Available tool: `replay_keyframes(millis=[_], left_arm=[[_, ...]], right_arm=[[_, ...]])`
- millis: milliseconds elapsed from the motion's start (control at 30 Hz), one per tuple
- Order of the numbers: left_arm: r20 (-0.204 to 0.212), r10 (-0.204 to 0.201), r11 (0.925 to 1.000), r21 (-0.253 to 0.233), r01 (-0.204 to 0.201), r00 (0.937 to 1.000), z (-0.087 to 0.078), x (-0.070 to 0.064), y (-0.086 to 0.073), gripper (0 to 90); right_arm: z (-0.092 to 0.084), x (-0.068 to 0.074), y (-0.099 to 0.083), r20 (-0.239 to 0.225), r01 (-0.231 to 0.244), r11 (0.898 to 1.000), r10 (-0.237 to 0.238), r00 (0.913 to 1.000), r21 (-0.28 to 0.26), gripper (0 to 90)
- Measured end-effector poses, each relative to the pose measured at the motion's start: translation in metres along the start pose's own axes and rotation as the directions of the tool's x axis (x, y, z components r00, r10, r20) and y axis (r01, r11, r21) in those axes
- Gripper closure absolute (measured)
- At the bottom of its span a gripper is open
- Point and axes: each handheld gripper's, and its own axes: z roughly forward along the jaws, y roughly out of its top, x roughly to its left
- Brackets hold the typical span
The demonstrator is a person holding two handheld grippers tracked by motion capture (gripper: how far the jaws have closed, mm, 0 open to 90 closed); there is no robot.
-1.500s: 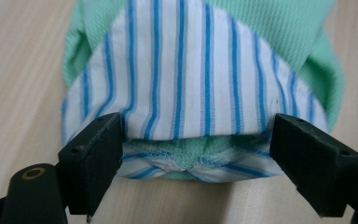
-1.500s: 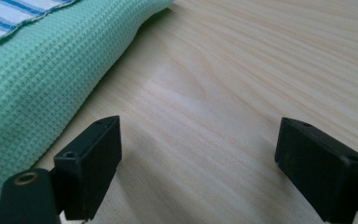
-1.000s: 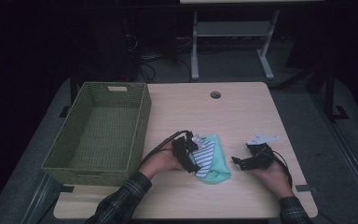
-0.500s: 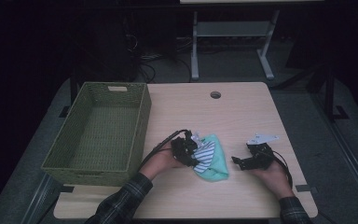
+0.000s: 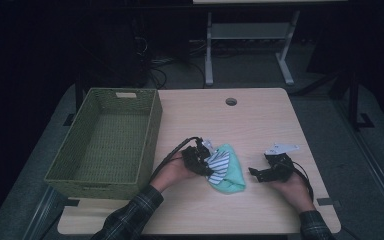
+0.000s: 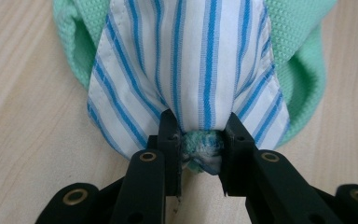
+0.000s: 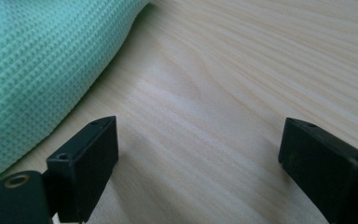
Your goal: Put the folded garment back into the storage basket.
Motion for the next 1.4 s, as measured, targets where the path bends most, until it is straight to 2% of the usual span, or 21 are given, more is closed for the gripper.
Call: replay_keyframes(millis=[267,367,500,733,800,967,1067,1133,1167,1400], left_arm=[[0.019,-0.030,0.9988,-0.038,0.031,0.9994,-0.014,0.000,0.002,73.1],[0.031,-0.024,0.9987,-0.045,0.025,0.9992,-0.019,0.000,0.003,73.1],[0.028,-0.035,0.9971,-0.067,0.037,0.9990,-0.032,-0.003,0.006,73.1],[0.022,-0.038,0.9966,-0.072,0.039,0.9990,-0.051,-0.004,0.013,72.8],[0.011,-0.040,0.9964,-0.074,0.040,0.9992,-0.060,-0.004,0.015,72.8],[0.017,-0.045,0.9952,-0.086,0.046,0.9988,-0.070,-0.005,0.018,72.7],[-0.003,-0.044,0.9956,-0.083,0.043,0.9990,-0.082,-0.007,0.022,72.7],[-0.015,-0.049,0.9941,-0.098,0.047,0.9987,-0.092,-0.007,0.024,72.6],[-0.015,-0.049,0.9941,-0.098,0.047,0.9987,-0.092,-0.007,0.024,72.6],[-0.055,-0.054,0.9930,-0.108,0.048,0.9970,-0.123,-0.003,0.026,72.6]], right_arm=[[0.000,0.000,0.000,0.000,-0.007,1.000,0.007,1.0000,0.003,11.7],[0.000,0.000,0.000,0.001,-0.008,1.000,0.008,1.0000,0.002,12.0],[0.000,0.000,0.000,0.002,-0.009,1.000,0.009,1.0000,0.001,12.2],[0.000,0.000,0.000,0.002,-0.011,1.000,0.011,0.9999,0.000,12.4],[0.000,0.000,0.000,0.003,-0.011,1.000,0.011,0.9999,-0.001,12.5],[0.000,-0.001,0.000,0.004,-0.010,1.000,0.010,0.9999,-0.002,12.6],[-0.001,-0.001,0.000,0.000,-0.017,1.000,0.017,0.9999,-0.004,12.8],[-0.001,-0.001,0.000,-0.001,-0.020,1.000,0.020,0.9998,-0.005,12.9],[-0.001,-0.001,0.000,-0.001,-0.020,1.000,0.020,0.9998,-0.005,12.9],[-0.001,-0.001,0.000,0.001,-0.019,1.000,0.019,0.9998,-0.003,13.0]])
